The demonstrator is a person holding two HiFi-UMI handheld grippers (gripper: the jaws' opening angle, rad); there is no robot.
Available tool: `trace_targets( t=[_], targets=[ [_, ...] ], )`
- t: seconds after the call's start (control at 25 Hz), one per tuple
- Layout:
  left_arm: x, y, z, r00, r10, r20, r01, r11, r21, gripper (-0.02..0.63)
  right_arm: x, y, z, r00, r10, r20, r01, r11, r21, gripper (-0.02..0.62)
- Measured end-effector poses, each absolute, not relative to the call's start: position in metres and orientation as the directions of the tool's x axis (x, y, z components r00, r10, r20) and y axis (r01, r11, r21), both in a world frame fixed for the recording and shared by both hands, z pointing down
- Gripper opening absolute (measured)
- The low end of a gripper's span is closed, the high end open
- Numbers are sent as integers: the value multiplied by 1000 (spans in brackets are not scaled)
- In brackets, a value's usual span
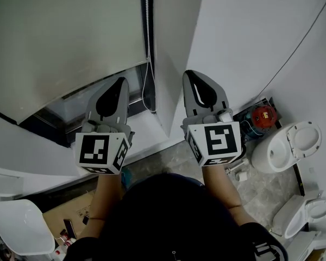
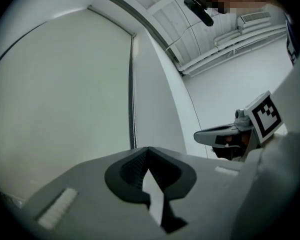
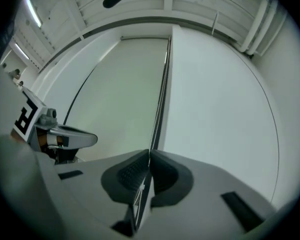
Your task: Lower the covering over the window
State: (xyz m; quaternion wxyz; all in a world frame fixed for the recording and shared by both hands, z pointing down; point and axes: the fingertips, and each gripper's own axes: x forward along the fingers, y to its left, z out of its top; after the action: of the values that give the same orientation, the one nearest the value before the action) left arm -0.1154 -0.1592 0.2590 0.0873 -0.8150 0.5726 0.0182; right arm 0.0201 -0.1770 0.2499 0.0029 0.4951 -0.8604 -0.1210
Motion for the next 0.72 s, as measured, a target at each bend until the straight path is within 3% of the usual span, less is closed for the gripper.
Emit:
trace_targets(
  t=[0.24, 0.72],
  targets=[
    [-125, -152, 237, 300, -937, -180, -951, -278, -137, 11, 35, -173, 226, -482, -859, -174, -871, 447, 205, 17],
    [-128, -155, 242, 307, -937, -167, -949, -287, -135, 11, 30, -180, 236, -482, -859, -170, -871, 450, 194, 12]
  ],
)
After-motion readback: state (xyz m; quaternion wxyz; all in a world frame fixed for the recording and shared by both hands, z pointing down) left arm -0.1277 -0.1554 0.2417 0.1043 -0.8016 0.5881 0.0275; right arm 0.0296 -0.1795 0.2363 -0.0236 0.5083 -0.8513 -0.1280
